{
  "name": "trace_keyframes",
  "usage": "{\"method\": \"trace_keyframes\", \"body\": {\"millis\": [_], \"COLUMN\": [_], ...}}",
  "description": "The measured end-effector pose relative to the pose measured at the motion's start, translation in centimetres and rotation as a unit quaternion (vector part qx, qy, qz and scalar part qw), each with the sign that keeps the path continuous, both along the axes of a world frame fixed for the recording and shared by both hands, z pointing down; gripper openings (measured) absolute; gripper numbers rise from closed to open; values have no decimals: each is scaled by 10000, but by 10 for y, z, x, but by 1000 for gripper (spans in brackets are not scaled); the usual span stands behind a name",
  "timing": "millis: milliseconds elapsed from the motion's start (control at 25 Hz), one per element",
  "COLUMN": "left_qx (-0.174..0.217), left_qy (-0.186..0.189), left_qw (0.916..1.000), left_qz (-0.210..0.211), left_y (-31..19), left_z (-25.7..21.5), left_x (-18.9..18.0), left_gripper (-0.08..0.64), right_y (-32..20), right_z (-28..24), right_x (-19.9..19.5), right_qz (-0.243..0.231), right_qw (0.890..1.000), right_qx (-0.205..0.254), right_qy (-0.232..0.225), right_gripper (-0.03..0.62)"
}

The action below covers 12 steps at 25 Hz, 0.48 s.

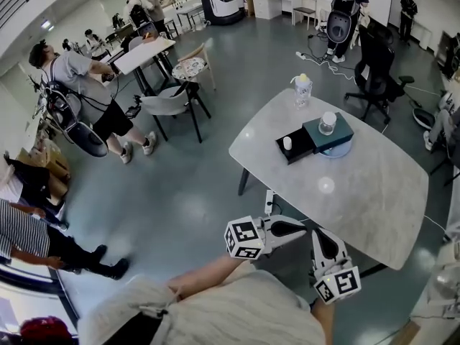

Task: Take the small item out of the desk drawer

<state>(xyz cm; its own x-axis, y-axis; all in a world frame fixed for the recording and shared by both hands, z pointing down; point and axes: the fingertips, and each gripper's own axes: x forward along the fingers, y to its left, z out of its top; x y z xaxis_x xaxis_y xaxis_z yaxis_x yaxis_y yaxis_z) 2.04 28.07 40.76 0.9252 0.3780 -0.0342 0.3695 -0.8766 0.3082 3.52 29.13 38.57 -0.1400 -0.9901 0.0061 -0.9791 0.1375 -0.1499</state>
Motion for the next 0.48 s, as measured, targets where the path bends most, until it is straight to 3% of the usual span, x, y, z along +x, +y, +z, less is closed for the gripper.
{"method": "trace_keyframes", "body": {"millis": [480], "left_qx": [-127], "left_qy": [-53], "left_qw": [9996], "left_qz": [-251], "left_y": [-121], "left_z": [0], "left_x": [11], "left_gripper": [17], "right_y": [-123], "right_z": [4], "right_x": [10], "right_qz": [-264], "right_qw": [9995], "right_qx": [-128], "right_qy": [-104], "right_gripper": [11]}}
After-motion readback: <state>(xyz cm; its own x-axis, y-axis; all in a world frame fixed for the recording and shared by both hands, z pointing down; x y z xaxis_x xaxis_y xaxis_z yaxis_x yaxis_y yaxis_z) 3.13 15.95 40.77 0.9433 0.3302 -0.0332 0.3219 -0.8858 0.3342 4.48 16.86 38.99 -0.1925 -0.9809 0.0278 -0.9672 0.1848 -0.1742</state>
